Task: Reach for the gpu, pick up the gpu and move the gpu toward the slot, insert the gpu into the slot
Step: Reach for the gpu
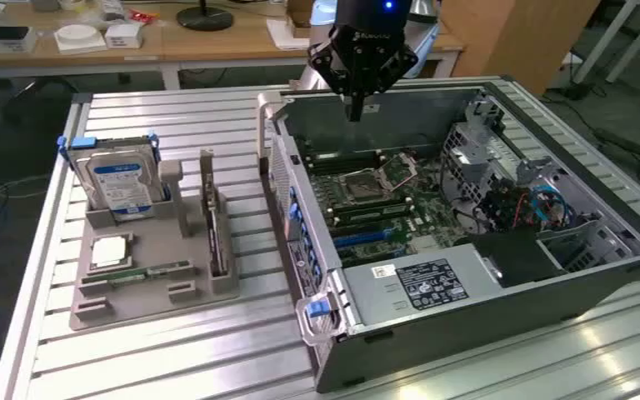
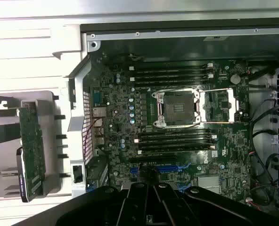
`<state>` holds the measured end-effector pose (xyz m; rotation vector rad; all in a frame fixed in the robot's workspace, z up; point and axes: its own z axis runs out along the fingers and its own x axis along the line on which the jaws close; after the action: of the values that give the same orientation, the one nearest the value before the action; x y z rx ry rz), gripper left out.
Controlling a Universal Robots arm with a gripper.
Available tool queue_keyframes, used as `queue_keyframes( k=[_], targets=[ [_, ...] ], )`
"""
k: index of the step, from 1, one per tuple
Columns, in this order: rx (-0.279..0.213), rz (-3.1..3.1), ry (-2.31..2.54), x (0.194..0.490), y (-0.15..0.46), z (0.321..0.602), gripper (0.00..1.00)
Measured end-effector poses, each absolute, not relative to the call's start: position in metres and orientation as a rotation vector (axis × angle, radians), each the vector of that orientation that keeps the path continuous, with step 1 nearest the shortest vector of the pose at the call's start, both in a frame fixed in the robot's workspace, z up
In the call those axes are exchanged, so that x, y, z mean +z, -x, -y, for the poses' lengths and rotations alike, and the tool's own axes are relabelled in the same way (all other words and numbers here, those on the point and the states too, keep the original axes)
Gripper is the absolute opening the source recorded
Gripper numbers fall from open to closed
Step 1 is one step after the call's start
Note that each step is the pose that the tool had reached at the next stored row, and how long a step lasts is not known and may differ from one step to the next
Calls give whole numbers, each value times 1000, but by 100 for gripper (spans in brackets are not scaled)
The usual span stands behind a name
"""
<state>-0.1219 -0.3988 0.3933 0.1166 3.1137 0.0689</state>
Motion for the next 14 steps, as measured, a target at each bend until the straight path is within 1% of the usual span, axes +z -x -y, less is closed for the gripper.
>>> queue_keyframes(
  k=[14],
  targets=[
    [69,-3114,-117,393,128,399,10]
  ],
)
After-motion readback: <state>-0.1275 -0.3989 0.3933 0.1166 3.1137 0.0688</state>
